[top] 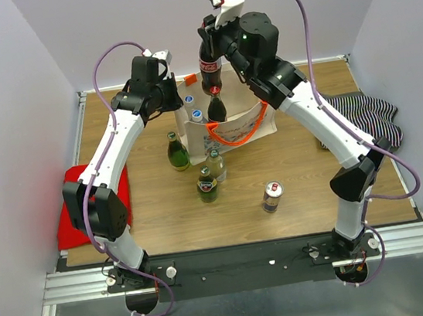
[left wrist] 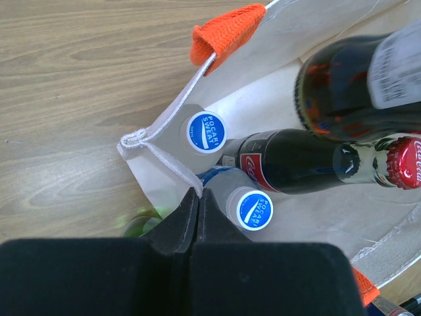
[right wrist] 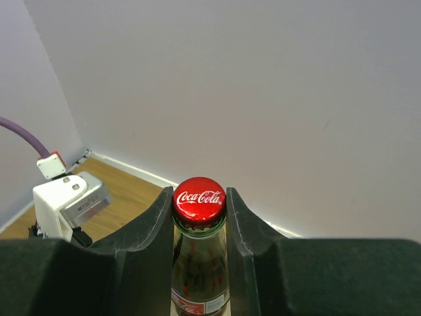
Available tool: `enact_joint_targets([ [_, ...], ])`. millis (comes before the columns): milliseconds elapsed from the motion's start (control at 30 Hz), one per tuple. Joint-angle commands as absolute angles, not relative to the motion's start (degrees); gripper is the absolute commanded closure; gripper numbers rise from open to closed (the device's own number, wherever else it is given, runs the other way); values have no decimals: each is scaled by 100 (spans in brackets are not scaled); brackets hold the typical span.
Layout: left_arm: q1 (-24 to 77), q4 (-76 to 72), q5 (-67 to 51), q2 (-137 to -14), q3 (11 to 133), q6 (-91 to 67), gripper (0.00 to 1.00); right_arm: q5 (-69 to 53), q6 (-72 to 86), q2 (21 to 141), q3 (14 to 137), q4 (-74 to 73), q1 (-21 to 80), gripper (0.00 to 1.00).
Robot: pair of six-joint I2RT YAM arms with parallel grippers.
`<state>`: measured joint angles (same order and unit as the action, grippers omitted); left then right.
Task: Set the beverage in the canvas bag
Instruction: Place the drink in the canvas bag.
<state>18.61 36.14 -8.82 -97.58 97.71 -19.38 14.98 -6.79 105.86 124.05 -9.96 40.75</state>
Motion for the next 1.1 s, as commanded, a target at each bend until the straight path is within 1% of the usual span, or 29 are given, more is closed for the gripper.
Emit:
enact_joint_targets([
  [0,1872,3674,-897,-9686,9782,-1907,100,1213,-422,10441,12340,-53,4052,99],
  [333,1872,3691,-896,-9668,9809,-1881,100,1037,-211,10643,12270,-105,4052,99],
  [833,1872,3691,-879,-9624,9765,-1855,100,1266,-255,10811,11945,-53,4017,99],
  [1067,1872,3700,-888,-9642,9765,-1846,100,1283,-176,10872,11751,219,3973,99],
])
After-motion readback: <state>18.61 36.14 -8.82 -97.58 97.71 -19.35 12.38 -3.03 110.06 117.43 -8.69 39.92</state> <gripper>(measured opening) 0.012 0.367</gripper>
